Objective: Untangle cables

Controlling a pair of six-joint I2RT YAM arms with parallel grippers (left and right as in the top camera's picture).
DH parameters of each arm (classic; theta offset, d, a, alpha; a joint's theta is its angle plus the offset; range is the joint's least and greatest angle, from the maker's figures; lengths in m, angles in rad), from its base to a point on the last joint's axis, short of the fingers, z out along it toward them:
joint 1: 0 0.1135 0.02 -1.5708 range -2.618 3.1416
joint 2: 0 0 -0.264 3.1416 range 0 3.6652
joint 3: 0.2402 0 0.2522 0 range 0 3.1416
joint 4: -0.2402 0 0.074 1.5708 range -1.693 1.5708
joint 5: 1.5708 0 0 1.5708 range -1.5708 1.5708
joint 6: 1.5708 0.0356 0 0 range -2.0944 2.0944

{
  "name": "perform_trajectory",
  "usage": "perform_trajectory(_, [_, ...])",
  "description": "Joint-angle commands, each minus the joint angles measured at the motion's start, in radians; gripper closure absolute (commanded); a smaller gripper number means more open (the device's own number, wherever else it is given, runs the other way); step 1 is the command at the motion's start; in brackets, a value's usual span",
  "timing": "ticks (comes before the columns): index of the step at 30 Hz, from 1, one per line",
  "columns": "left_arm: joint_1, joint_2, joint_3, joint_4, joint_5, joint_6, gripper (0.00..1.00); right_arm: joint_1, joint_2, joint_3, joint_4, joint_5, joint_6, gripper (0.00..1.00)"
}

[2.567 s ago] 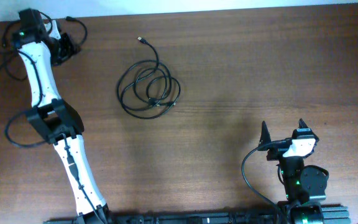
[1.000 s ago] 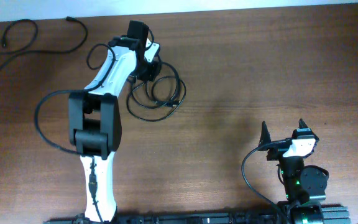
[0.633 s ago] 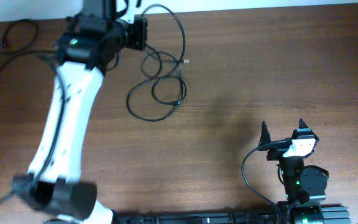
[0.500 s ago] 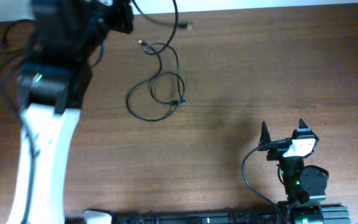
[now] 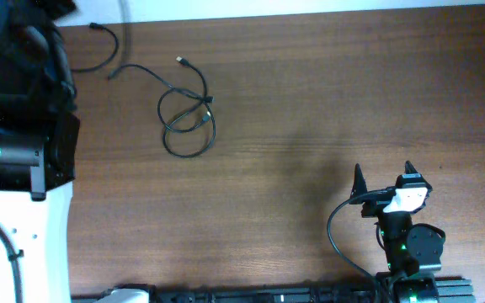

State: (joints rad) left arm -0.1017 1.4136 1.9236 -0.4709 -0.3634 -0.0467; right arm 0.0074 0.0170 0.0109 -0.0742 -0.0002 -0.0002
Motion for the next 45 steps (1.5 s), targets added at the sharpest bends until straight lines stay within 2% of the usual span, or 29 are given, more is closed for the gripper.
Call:
perform_trajectory(1, [0.000, 0.040, 0.000, -0.117, 0.409, 0.299, 1.00, 0.005, -0.004, -0.005, -0.006, 0.005, 0.004, 0.02])
perform_trajectory(4, [-0.003, 0.091, -0.001, -0.220, 0.402, 0.309, 1.00, 0.005, -0.004, -0.005, -0.006, 0.005, 0.004, 0.02])
perform_trajectory(7, [-0.003, 0.146, -0.001, -0.317, 0.527, 0.299, 0.99, 0.005, -0.004, -0.005, -0.006, 0.005, 0.004, 0.02])
perform_trajectory(11, [-0.014, 0.312, -0.002, -0.500, 0.906, 0.295, 1.00, 0.005, -0.004, -0.005, -0.006, 0.005, 0.004, 0.02])
perform_trajectory(12, [-0.031, 0.360, -0.002, -0.547, 0.956, 0.295, 1.00, 0.005, -0.004, -0.005, -0.006, 0.005, 0.004, 0.02])
perform_trajectory(14, [-0.072, 0.449, -0.002, -0.619, 0.951, 0.295, 1.00, 0.005, -0.004, -0.005, -0.006, 0.005, 0.004, 0.02])
perform_trajectory(16, [-0.111, 0.522, -0.002, -0.657, 0.938, 0.295, 0.93, 0.005, -0.004, -0.005, -0.006, 0.005, 0.004, 0.02])
perform_trajectory(18, [-0.133, 0.571, -0.002, -0.665, 0.888, 0.294, 0.83, 0.005, -0.004, -0.005, -0.006, 0.005, 0.004, 0.02])
perform_trajectory(19, [-0.141, 0.597, -0.002, -0.667, 0.799, 0.294, 0.74, 0.005, -0.004, -0.005, -0.006, 0.005, 0.004, 0.02])
perform_trajectory(21, [-0.140, 0.607, -0.002, -0.659, 0.645, 0.253, 0.71, 0.005, -0.004, -0.005, -0.006, 0.005, 0.004, 0.02])
perform_trajectory(23, [-0.129, 0.610, -0.002, -0.641, 0.433, 0.159, 0.37, 0.005, -0.004, -0.005, -0.006, 0.005, 0.004, 0.02])
perform_trajectory(25, [-0.082, 0.616, -0.002, -0.618, 0.243, 0.148, 0.34, 0.005, -0.004, -0.005, -0.006, 0.005, 0.004, 0.02])
perform_trajectory(26, [-0.049, 0.628, -0.002, -0.610, 0.210, 0.148, 0.32, 0.005, -0.004, -0.005, -0.006, 0.005, 0.004, 0.02])
perform_trajectory(28, [0.014, 0.655, -0.005, -0.616, 0.209, 0.091, 0.34, 0.005, -0.004, -0.005, -0.006, 0.005, 0.004, 0.02])
perform_trajectory(30, [0.066, 0.692, -0.006, -0.630, 0.227, 0.046, 0.42, 0.005, -0.004, -0.005, -0.006, 0.005, 0.004, 0.02])
perform_trajectory(33, [0.105, 0.768, -0.006, -0.661, 0.333, 0.084, 0.43, 0.005, -0.004, -0.005, -0.006, 0.005, 0.004, 0.02])
perform_trajectory(37, [0.105, 0.833, -0.006, -0.666, 0.364, 0.108, 0.41, 0.005, -0.004, -0.005, -0.006, 0.005, 0.004, 0.02])
perform_trajectory(42, [0.105, 0.928, -0.006, -0.664, 0.387, 0.108, 0.53, 0.005, -0.004, -0.005, -0.006, 0.005, 0.004, 0.02])
perform_trajectory(45, [0.105, 0.944, -0.007, -0.663, 0.387, 0.108, 0.54, 0.005, -0.004, -0.005, -0.006, 0.005, 0.004, 0.02])
